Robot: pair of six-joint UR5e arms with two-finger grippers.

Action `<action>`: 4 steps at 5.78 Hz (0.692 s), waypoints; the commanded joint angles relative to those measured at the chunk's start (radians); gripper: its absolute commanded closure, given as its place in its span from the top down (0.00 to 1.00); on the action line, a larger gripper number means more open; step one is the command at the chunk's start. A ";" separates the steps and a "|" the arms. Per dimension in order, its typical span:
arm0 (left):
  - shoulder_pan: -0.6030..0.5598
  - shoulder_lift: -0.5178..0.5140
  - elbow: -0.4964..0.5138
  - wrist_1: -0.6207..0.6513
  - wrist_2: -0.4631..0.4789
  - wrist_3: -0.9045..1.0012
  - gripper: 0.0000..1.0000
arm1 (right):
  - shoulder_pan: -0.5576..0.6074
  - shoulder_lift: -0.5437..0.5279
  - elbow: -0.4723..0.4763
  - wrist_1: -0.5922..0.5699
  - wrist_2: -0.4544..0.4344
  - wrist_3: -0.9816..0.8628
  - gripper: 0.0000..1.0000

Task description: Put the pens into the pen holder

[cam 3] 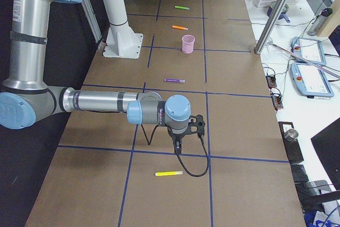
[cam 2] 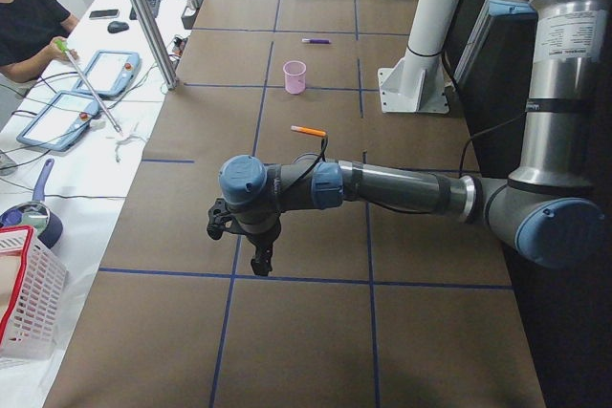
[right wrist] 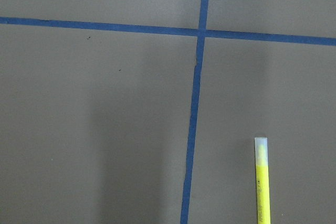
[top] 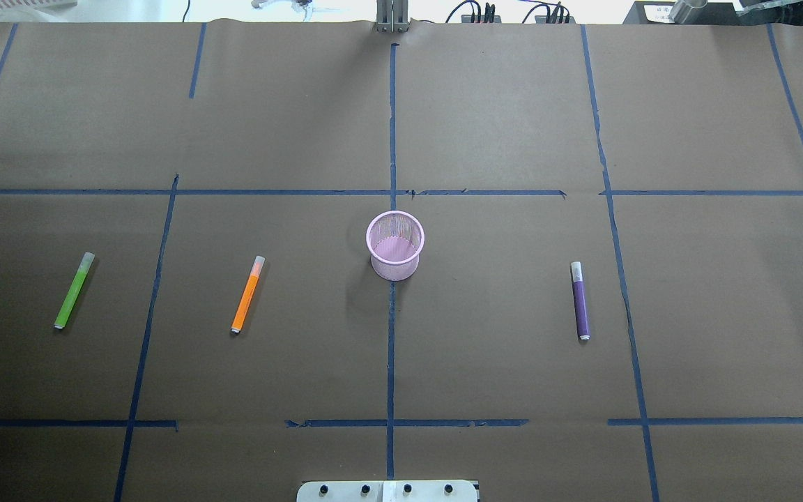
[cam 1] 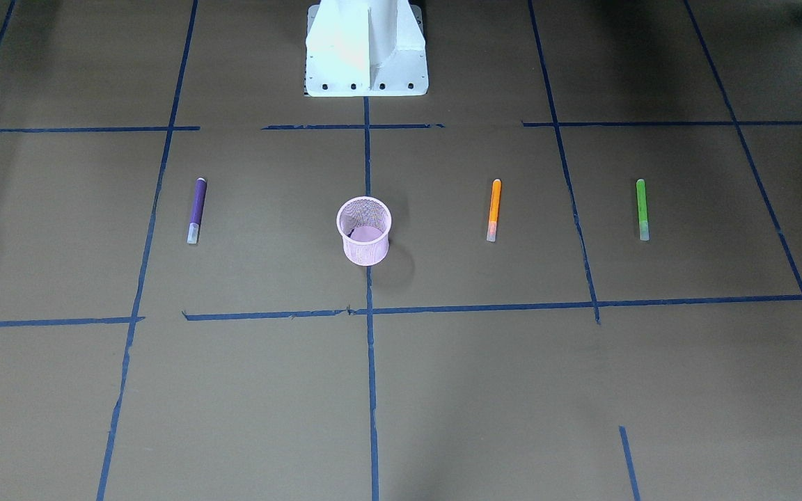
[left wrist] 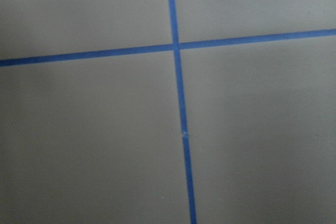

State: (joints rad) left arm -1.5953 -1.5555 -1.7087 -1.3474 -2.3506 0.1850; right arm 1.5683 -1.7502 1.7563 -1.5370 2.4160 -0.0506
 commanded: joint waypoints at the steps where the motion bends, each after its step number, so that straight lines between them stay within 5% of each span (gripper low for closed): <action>1: 0.001 0.021 -0.014 -0.010 0.002 -0.002 1.00 | -0.001 -0.005 0.009 0.000 0.000 0.000 1.00; 4: 0.003 0.029 -0.046 -0.015 -0.001 -0.004 1.00 | 0.004 -0.006 0.012 0.001 0.000 0.000 1.00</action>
State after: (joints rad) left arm -1.5924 -1.5271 -1.7474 -1.3615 -2.3512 0.1814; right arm 1.5714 -1.7562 1.7683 -1.5366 2.4160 -0.0506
